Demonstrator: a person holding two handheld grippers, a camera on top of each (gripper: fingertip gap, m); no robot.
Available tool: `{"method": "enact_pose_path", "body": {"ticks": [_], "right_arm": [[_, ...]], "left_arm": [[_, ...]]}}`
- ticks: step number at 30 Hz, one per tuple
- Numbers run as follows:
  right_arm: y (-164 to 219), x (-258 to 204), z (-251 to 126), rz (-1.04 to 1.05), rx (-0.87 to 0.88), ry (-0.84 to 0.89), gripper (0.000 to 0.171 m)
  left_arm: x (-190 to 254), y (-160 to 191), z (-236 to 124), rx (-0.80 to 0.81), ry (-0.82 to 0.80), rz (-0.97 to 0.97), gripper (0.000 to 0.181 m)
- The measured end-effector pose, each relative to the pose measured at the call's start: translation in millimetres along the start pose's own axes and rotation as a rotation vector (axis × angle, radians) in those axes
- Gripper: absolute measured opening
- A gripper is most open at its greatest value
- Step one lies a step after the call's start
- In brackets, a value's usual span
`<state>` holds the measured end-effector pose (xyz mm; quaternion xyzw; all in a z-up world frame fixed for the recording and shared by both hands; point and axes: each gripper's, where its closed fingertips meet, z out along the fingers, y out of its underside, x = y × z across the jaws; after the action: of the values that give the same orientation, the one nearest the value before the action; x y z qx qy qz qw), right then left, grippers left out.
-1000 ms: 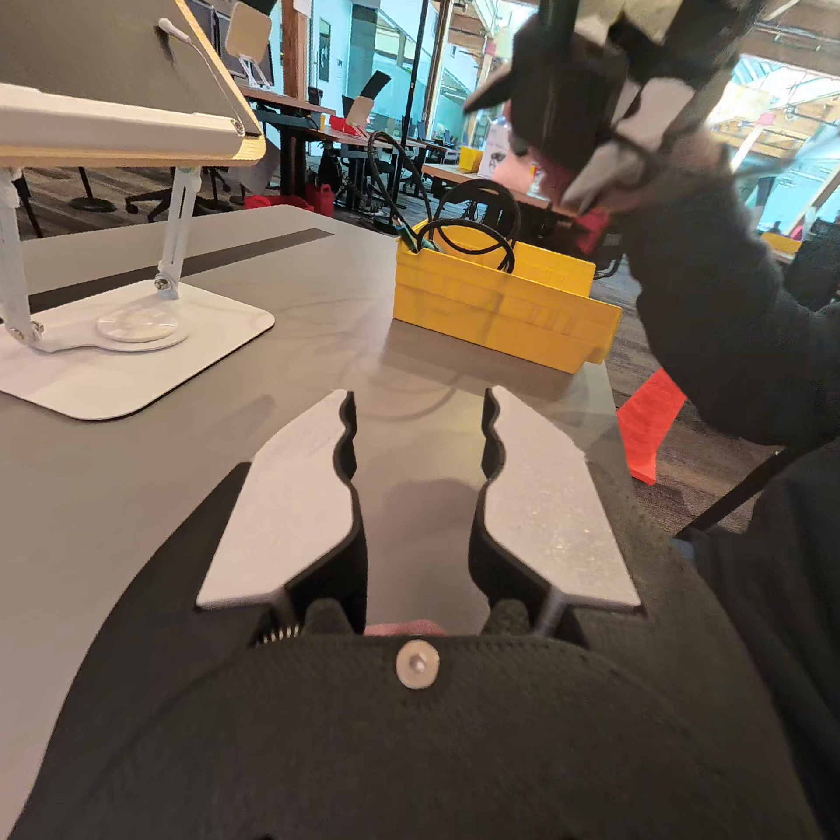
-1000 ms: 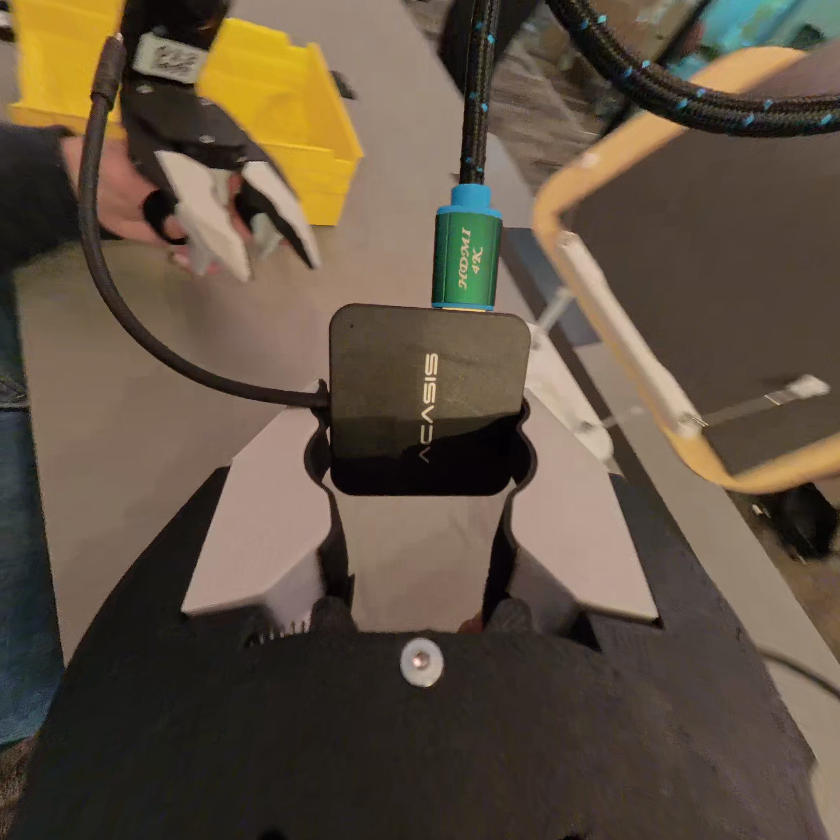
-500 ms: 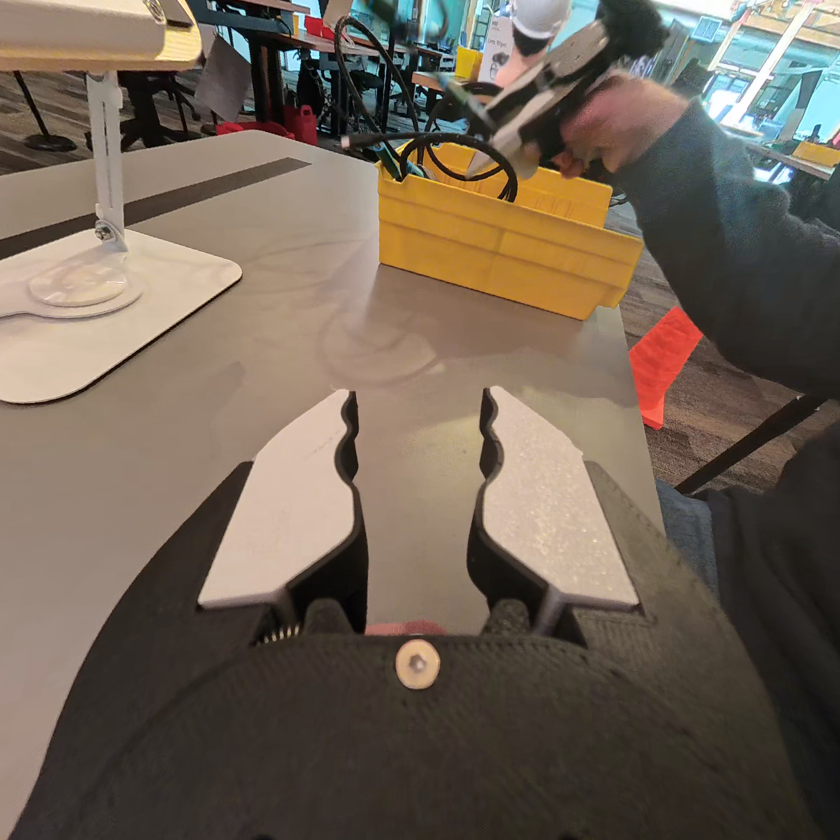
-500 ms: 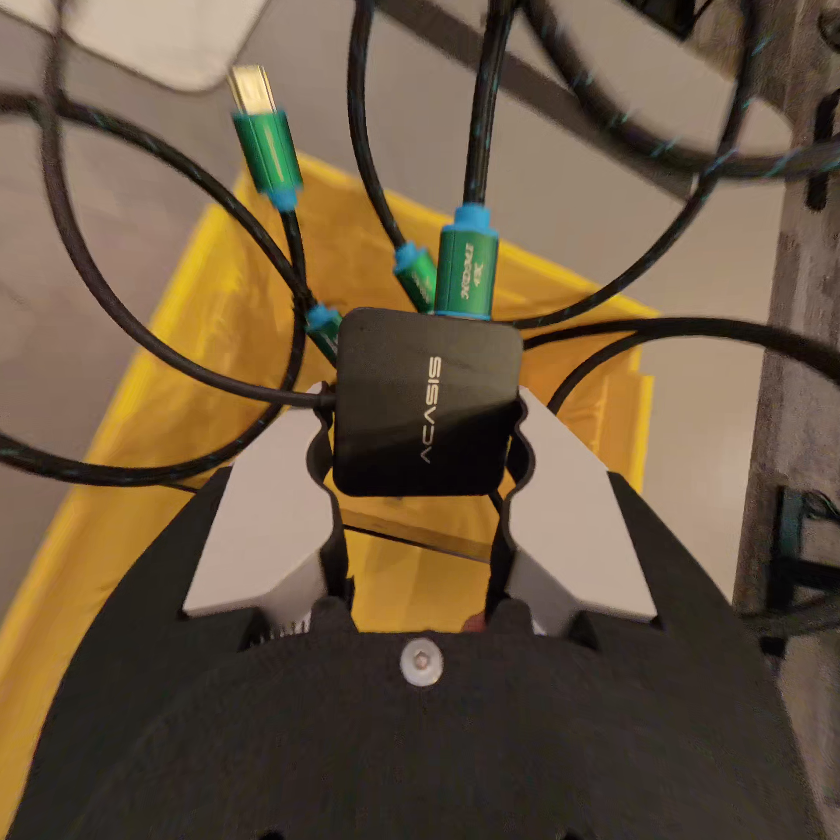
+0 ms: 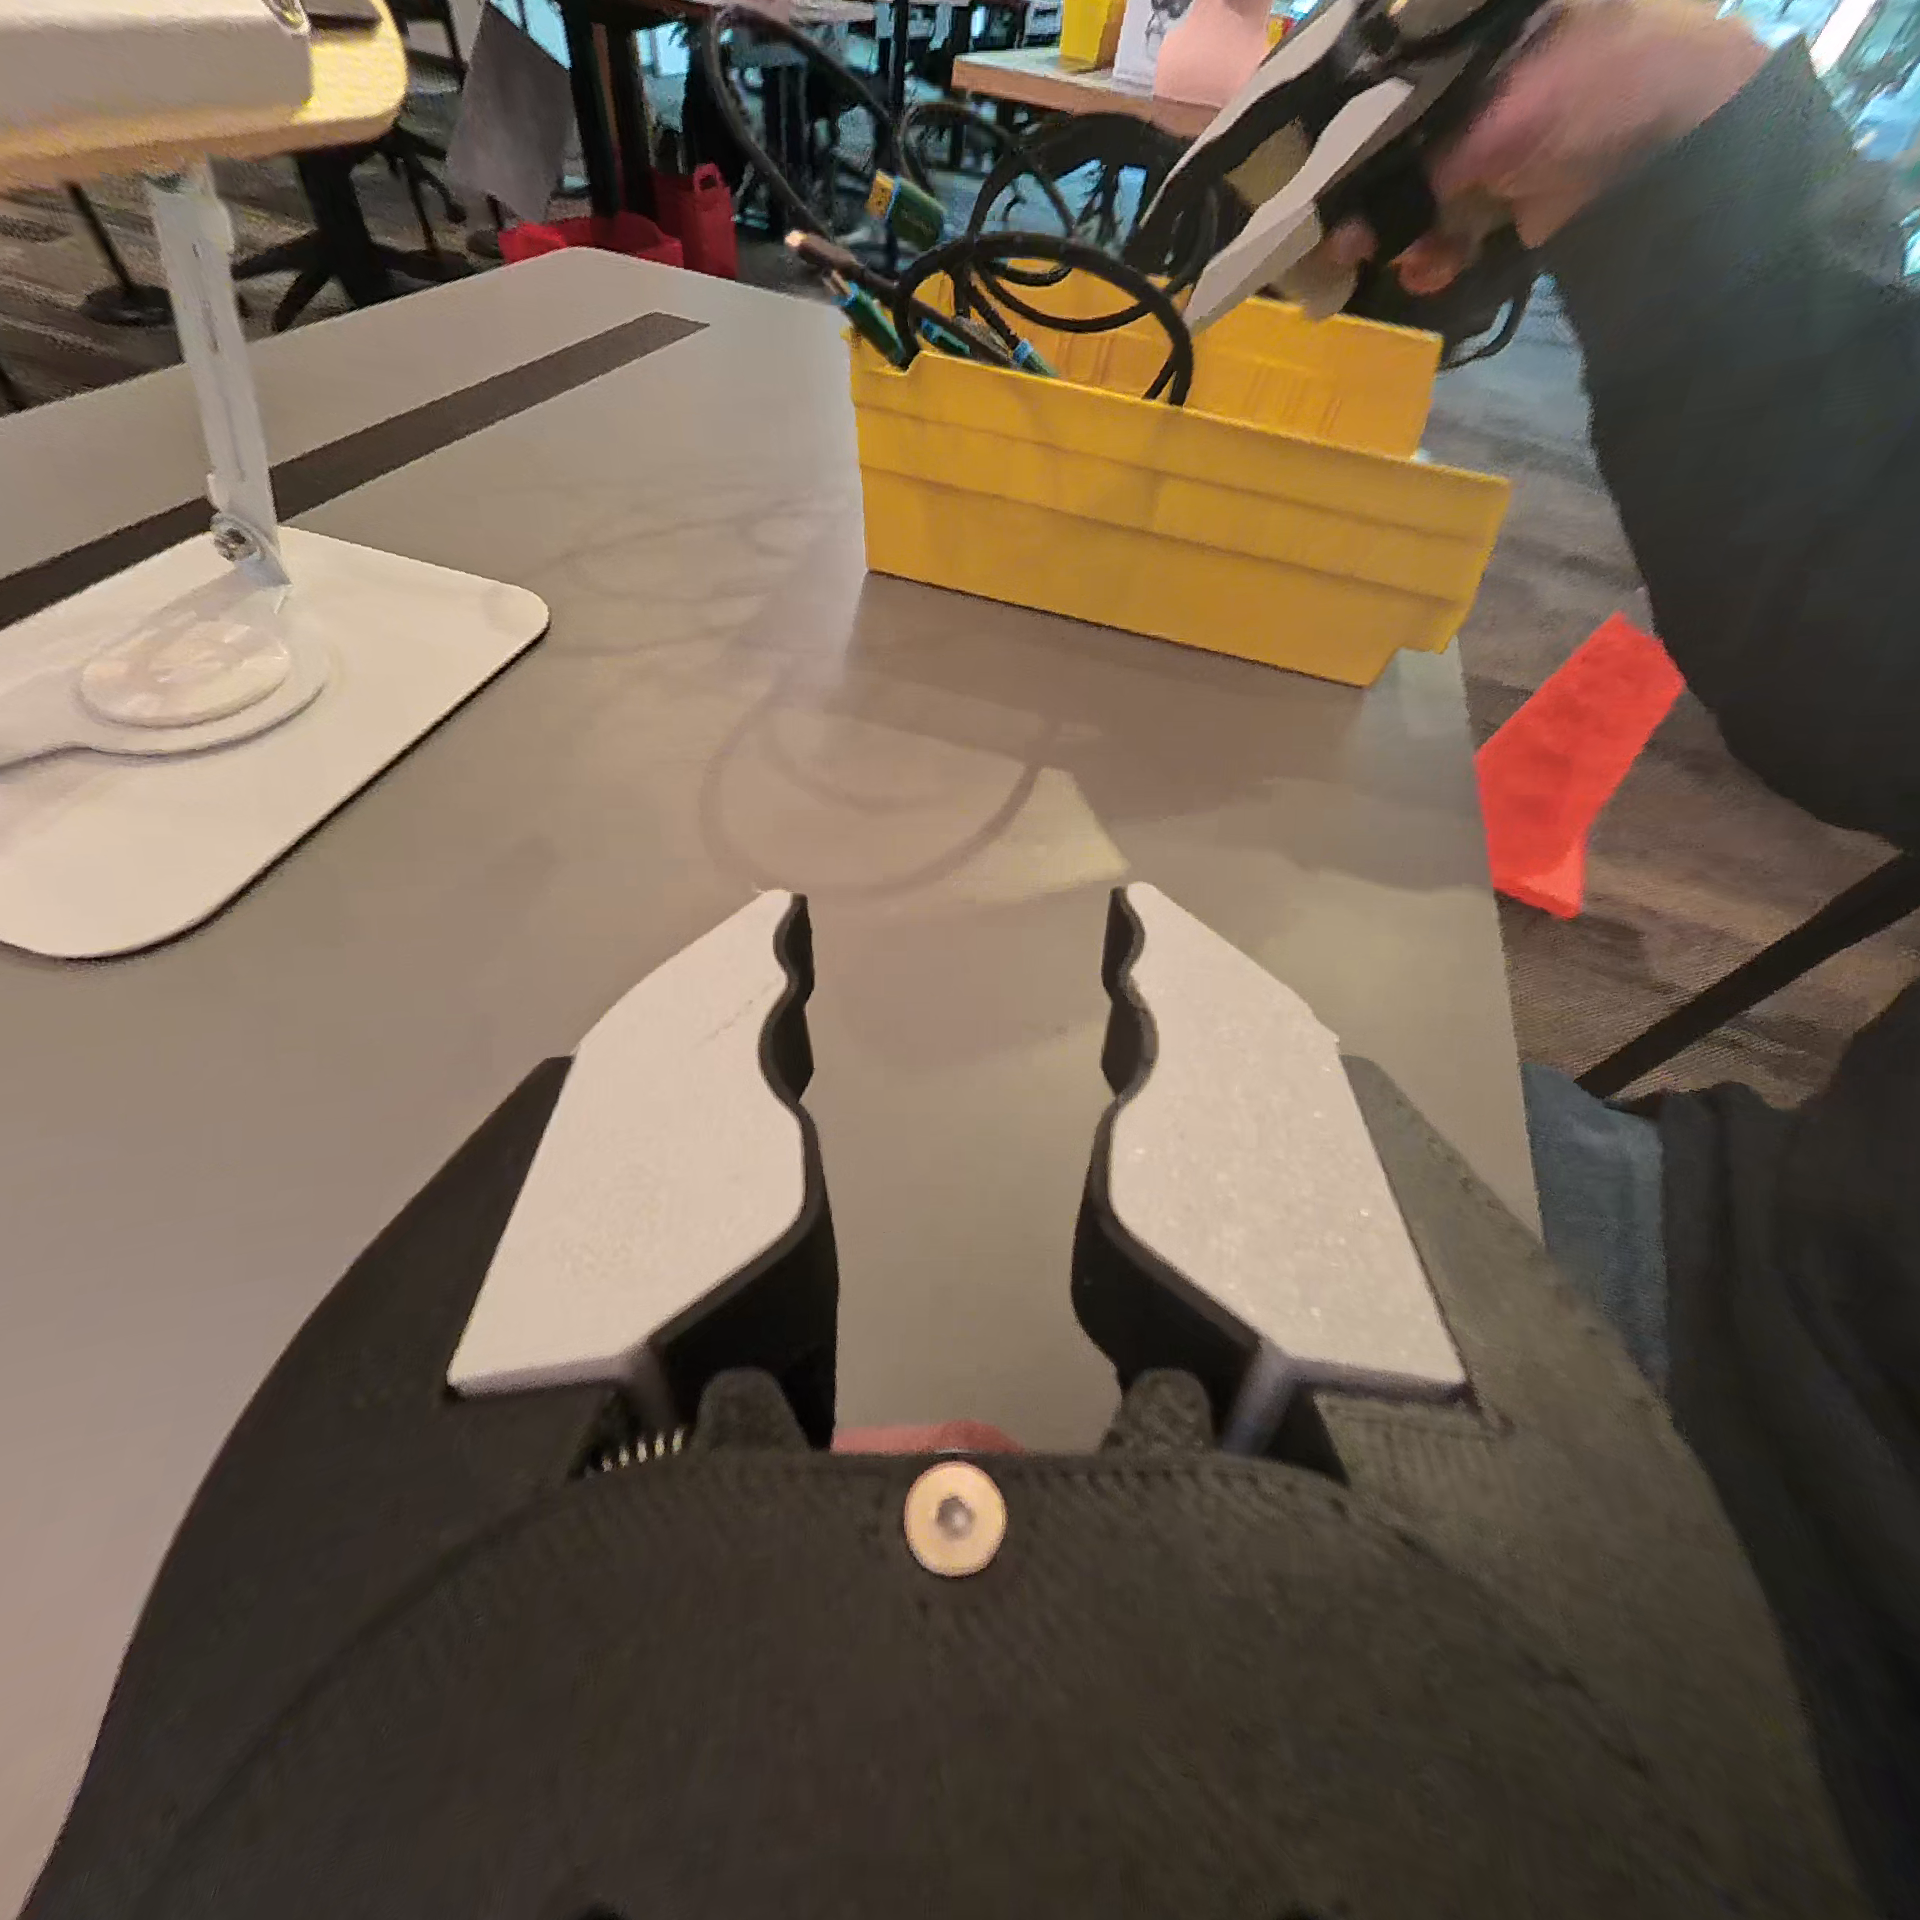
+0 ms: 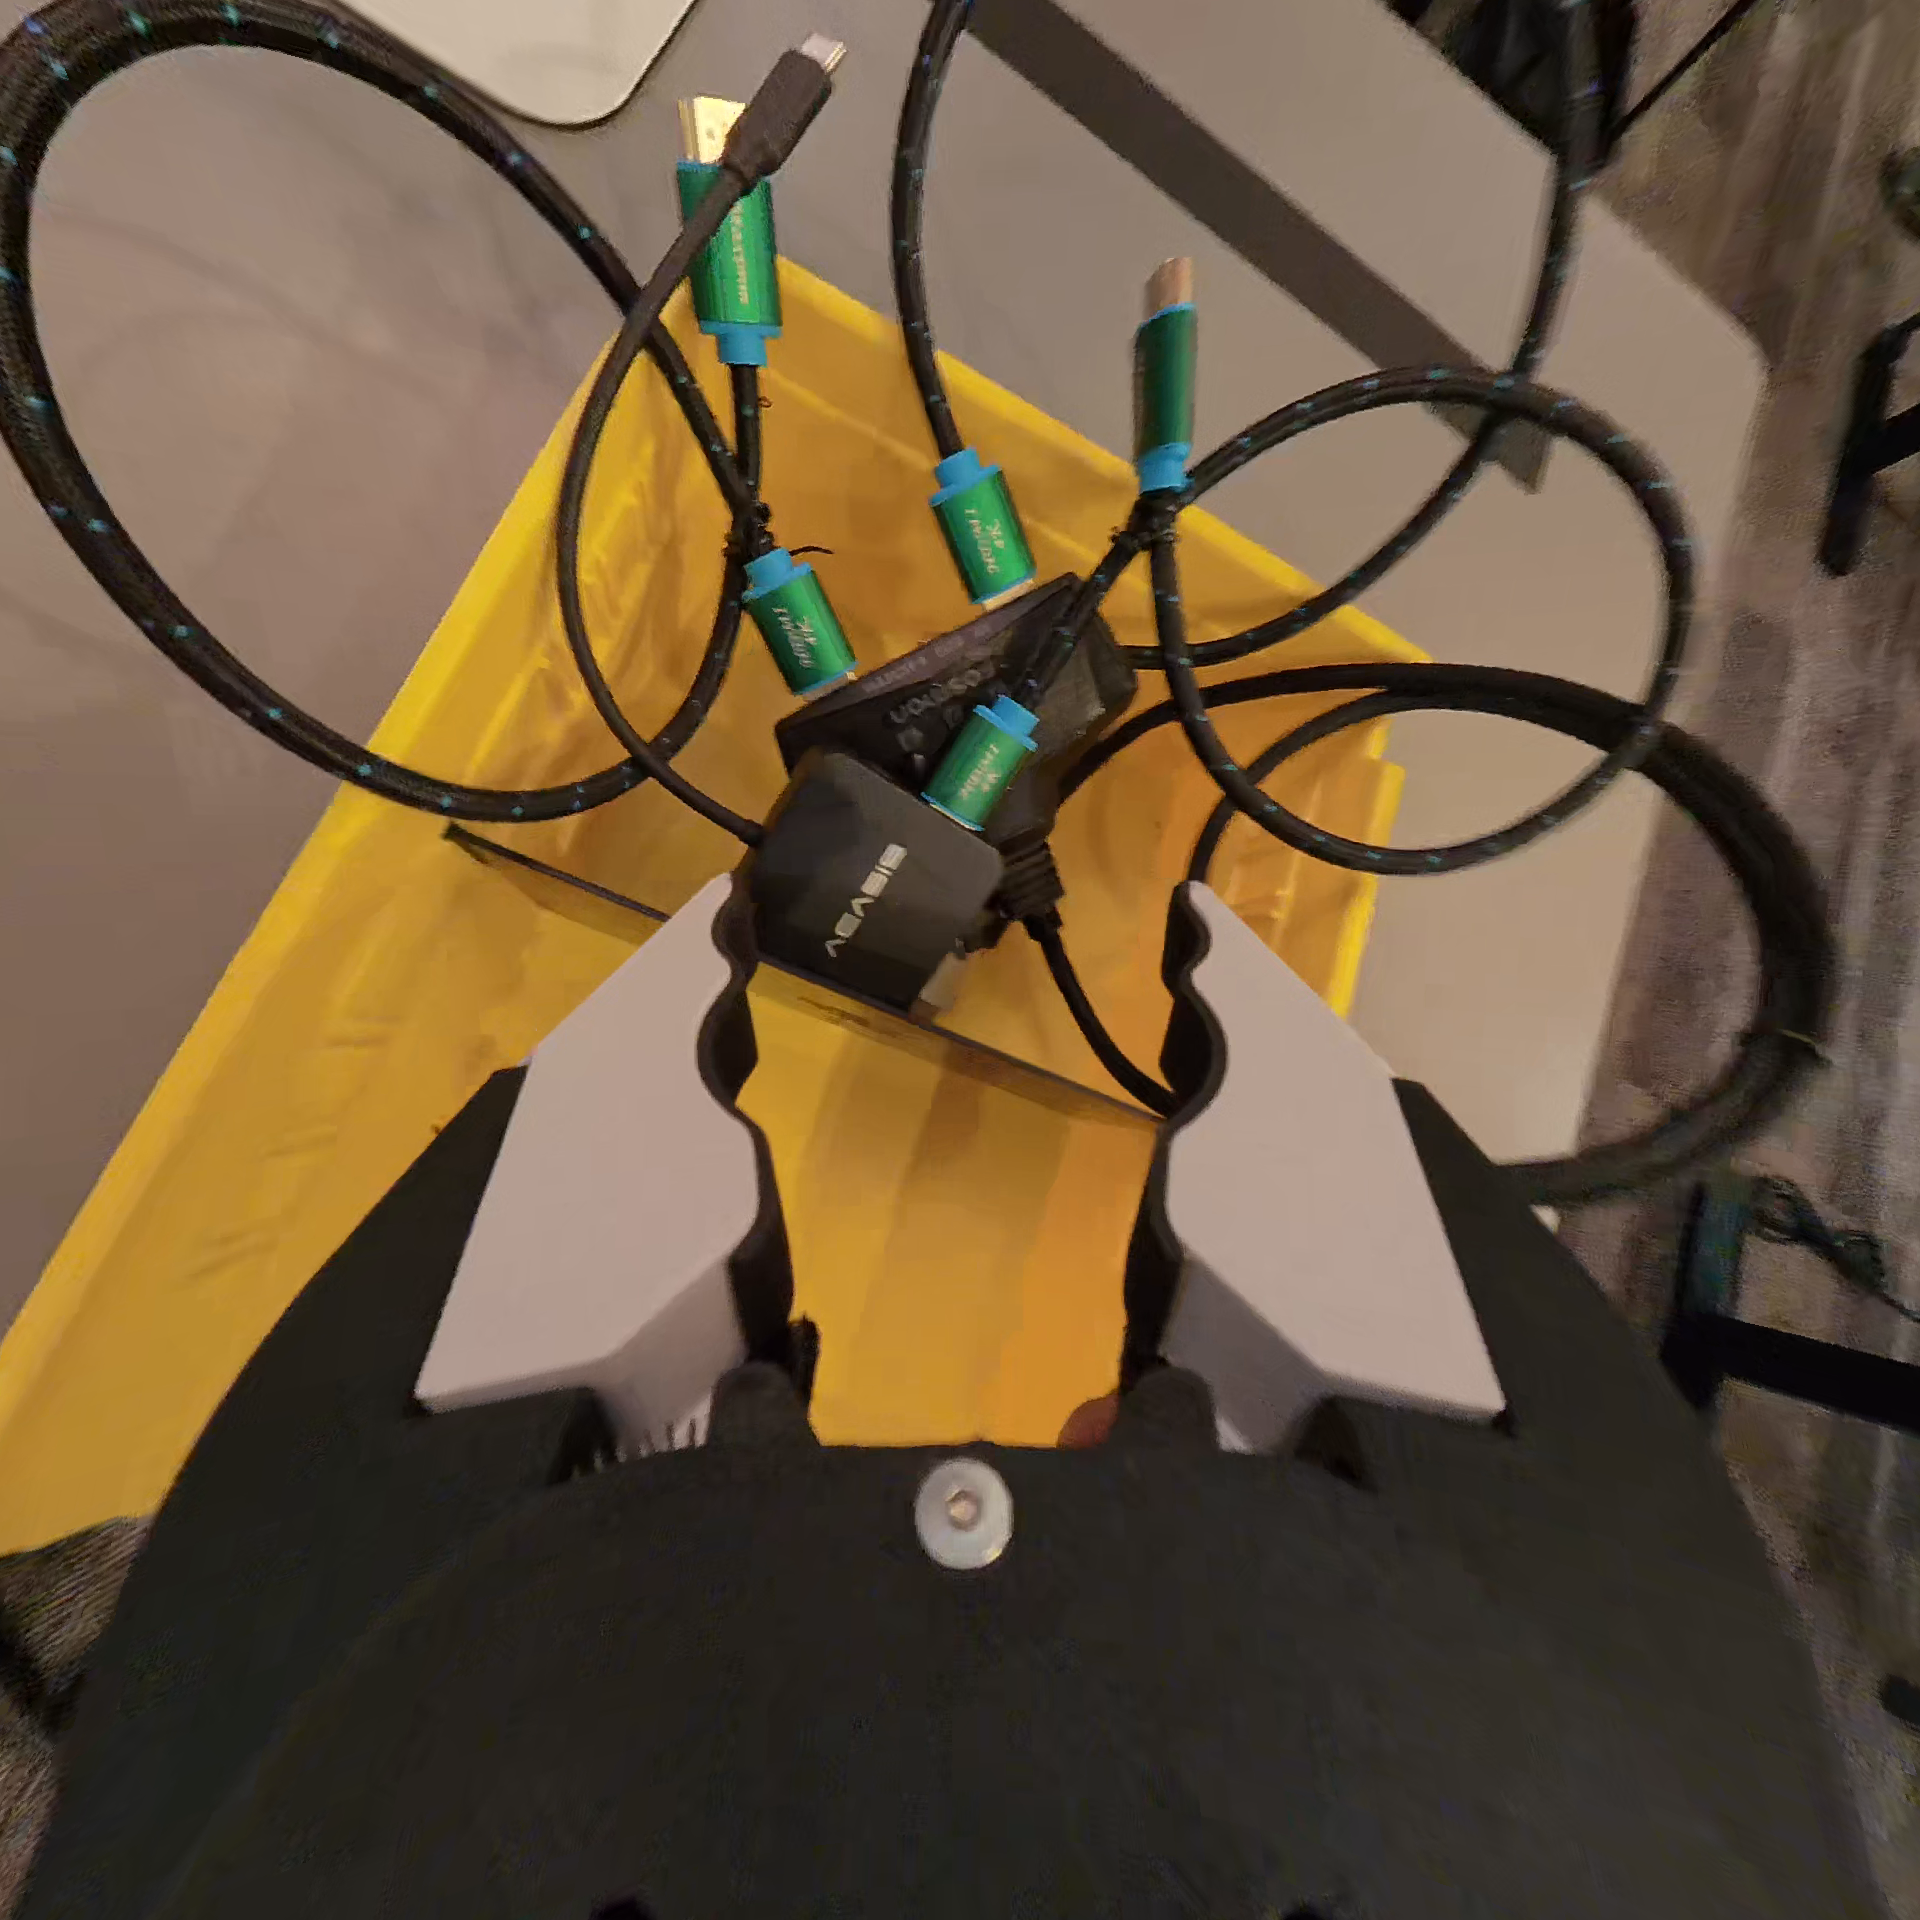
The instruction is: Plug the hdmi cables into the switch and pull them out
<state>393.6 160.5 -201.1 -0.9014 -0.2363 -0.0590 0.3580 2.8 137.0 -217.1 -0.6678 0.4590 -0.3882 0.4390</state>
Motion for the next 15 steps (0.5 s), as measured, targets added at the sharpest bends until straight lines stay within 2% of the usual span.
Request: {"method": "enact_pose_path", "body": {"ticks": [4,7,11,13,15], "right_arm": [[17.0,26.2,-24.6,-0.019,0.010,0.127,0.079],[45.3,51.9,-37.7,0.028,-0.015,0.203,0.078],[81.0,64.0,-35.6,0.113,-0.025,0.162,0.066],[97.4,64.3,-29.1,0.125,-0.055,0.140,0.063],[110.0,60.7,-20.7,0.130,-0.082,0.106,0.064]], "left_arm": [[-2.9,-19.6,-14.5,-0.060,-0.127,0.085,0.055],[-20.2,-36.3,-48.5,-0.130,-0.318,0.175,0.062],[-70.4,-53.9,-131.4,-0.293,-0.708,0.289,0.077],[-87.5,-57.6,-178.2,-0.328,-0.834,0.255,0.079],[-105.9,-43.1,-226.8,-0.399,-0.941,0.164,0.089]]}}
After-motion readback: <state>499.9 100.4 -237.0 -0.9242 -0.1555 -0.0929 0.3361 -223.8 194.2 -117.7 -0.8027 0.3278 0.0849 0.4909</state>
